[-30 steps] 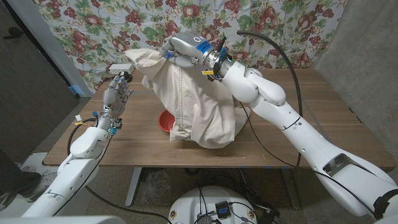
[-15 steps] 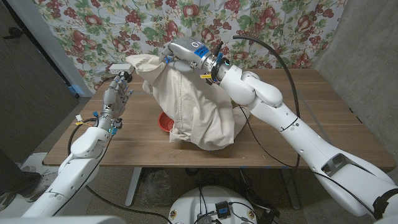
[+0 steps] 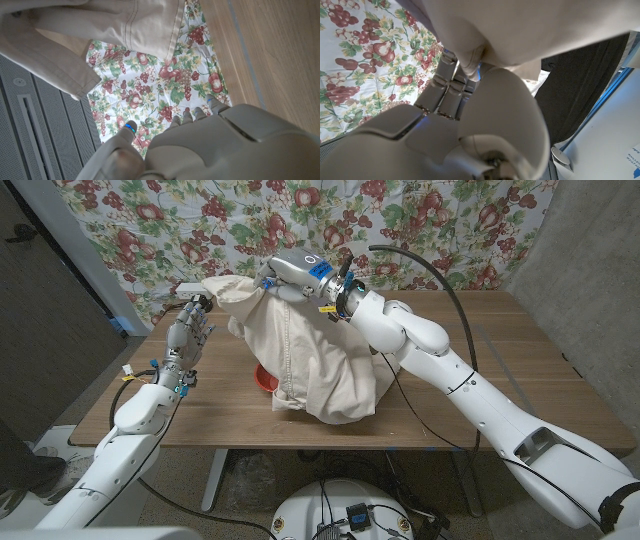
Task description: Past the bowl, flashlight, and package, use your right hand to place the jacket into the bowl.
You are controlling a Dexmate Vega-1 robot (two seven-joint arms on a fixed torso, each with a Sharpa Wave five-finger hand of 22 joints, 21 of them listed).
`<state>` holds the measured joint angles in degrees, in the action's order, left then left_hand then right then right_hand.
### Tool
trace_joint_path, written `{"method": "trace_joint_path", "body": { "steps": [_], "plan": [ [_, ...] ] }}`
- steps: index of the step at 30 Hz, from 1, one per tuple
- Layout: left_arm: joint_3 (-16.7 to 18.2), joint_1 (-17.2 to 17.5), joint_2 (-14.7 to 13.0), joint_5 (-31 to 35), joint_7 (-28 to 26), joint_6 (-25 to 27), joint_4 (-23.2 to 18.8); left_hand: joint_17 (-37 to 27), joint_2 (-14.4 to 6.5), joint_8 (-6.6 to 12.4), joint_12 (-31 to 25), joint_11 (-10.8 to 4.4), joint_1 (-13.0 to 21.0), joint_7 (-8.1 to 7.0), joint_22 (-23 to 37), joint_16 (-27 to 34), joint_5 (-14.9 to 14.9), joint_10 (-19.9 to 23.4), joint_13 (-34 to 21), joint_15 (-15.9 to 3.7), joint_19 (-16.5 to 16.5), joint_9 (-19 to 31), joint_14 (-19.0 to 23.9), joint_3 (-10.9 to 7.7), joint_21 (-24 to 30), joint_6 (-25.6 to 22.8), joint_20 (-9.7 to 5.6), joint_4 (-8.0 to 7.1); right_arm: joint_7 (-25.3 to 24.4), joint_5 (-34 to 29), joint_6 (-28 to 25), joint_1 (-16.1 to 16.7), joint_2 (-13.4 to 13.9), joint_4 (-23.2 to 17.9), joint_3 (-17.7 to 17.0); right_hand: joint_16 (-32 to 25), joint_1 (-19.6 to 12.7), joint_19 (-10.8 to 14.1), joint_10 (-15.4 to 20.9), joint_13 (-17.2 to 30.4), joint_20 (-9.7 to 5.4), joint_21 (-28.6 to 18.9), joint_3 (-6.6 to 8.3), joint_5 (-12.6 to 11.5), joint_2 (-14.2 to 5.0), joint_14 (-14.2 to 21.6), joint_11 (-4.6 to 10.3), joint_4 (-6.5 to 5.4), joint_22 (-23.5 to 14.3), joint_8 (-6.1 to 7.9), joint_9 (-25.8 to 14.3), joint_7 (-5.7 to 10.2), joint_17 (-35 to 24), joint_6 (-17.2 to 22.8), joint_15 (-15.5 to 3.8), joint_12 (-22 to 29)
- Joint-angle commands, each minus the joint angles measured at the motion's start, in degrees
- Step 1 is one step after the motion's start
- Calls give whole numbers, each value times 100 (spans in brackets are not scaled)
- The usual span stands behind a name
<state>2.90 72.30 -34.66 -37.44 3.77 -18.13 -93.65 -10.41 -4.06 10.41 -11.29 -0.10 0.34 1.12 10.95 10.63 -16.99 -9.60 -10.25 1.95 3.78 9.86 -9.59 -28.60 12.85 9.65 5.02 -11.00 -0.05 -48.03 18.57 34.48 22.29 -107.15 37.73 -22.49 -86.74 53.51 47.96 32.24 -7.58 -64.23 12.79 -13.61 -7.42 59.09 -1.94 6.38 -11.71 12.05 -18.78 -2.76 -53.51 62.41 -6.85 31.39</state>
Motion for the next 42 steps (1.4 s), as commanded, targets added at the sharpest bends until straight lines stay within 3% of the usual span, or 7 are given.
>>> {"method": "trace_joint_path", "body": {
  "steps": [1, 23, 42],
  "plan": [
    [17, 57, -23, 30, -59, 26, -69, -2, -622, 4, -3, -1, -4, -14, 12, 0, -22, -452, -20, 22, -15, 20, -423, 22, -9, 257, 25, -4, -22, -43, 7, -28, -42, 194, 136, 14, -69, -20, 42, 20, -533, -28, -7, -28, -63, 270, 4, 4, 7, -2, -25, 6, -10, 55, -520, 1],
    [-19, -9, -7, 35, -62, 42, 6, -2, -622, 3, -3, 5, -5, -17, 12, 0, -23, -454, -20, 17, -14, 20, -424, 24, -9, 261, 21, -4, 21, -87, -31, -257, -139, 669, 406, 45, -64, -69, 19, 45, -536, -72, -14, -28, -68, 250, -12, -8, 35, -11, -36, 9, -33, 37, -504, -27],
    [-46, -40, 3, -6, -2, 5, 93, -2, -619, 5, -6, 0, -6, -16, 13, 2, -23, -449, -20, 20, -11, 20, -419, 28, -10, 256, 24, -4, 146, -267, -148, -411, -121, 775, 598, 156, -96, -235, -153, -6, -535, -84, 52, 45, -138, 115, 40, -4, 75, -81, -34, 38, -36, -171, -523, -176]
  ]
}}
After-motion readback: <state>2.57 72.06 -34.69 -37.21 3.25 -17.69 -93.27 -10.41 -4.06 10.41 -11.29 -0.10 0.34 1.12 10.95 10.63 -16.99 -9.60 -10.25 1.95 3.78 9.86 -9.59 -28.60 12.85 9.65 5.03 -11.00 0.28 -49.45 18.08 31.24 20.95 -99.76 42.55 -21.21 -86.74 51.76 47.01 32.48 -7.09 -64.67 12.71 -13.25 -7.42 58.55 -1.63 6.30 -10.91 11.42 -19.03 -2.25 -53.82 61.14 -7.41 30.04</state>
